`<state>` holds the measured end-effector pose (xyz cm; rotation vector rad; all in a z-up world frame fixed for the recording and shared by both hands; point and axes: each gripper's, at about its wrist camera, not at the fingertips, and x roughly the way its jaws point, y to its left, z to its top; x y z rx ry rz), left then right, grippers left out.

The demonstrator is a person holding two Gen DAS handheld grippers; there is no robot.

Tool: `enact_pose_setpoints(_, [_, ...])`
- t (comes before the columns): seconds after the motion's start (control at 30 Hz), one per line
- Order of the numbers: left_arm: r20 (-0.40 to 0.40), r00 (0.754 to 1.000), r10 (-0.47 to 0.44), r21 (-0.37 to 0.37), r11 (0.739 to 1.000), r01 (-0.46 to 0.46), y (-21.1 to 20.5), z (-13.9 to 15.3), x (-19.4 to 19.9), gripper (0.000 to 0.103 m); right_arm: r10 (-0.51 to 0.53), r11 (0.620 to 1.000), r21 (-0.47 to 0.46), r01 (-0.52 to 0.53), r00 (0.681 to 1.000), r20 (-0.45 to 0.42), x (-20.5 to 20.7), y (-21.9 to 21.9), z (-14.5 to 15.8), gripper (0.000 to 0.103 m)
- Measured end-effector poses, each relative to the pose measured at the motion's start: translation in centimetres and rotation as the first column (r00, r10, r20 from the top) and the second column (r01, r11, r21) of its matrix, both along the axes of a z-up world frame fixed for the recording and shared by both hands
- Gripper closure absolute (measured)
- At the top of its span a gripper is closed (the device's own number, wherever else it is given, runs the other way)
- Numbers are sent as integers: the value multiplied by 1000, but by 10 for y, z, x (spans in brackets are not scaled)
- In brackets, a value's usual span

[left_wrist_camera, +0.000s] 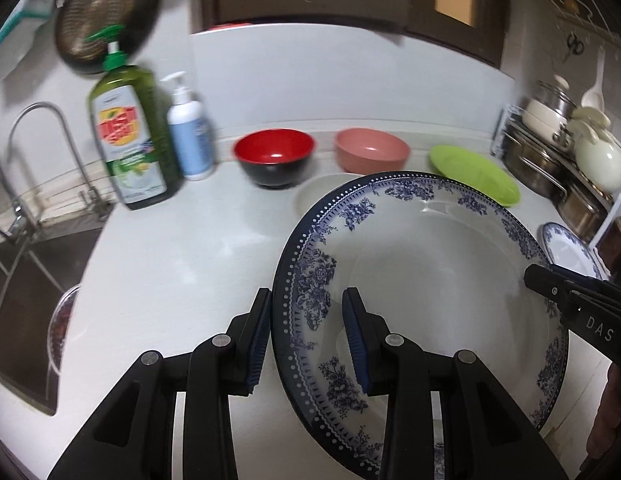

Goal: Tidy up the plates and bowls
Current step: 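Carry the plate with both grippers toward the sink and dish soap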

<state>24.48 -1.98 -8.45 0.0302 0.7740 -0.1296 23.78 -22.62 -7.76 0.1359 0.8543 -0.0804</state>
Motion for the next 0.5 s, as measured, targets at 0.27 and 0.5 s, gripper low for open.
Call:
enact_pose_setpoints(0.27, [8,995,99,6,995,-99,55,2,-13,67,103,995,6,-103,995,6,7,56,0,70])
enact_pose_setpoints(0.5, [-8,986,169,20,985,-169,97,-4,-21,67,177,984,18,-177,984,-12,14,98,-7,70])
